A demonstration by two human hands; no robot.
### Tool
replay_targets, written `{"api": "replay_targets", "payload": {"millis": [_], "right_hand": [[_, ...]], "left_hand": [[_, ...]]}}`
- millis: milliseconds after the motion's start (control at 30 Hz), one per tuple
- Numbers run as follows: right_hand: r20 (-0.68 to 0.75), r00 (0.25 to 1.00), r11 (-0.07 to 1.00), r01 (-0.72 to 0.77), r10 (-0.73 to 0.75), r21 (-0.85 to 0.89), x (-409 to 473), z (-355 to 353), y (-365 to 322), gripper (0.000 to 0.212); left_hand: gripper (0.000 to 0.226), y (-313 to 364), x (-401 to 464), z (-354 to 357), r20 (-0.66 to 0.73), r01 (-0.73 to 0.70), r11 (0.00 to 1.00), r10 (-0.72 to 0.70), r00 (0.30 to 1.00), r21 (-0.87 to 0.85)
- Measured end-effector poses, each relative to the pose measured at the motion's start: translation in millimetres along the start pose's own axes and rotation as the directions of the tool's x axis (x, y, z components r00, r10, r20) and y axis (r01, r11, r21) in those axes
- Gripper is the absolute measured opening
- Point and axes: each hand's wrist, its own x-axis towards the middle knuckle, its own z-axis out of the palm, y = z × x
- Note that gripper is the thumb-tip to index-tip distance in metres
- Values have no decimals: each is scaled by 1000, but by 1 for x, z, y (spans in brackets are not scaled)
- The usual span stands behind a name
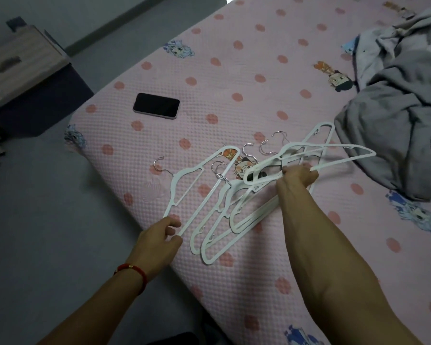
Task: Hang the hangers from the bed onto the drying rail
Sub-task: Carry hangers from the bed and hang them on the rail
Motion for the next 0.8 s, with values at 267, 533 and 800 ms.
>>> {"api": "replay_targets", "payload": {"millis": [267,533,800], "right_hand": [[618,766,834,-449,176,319,-75,-12,-22,20],[747,-144,573,-553,649,-605,-271,17,9,50],[497,-132,354,852,858,-385,-477,50,60,30]], "left_hand": [[17,36,3,-28,-140,-93,984,71,988,-155],[61,27,-36,-143,-329,-313,747,133,935,-586],[28,-131,-177,-277,-569,-27,902,296,767,432]]}}
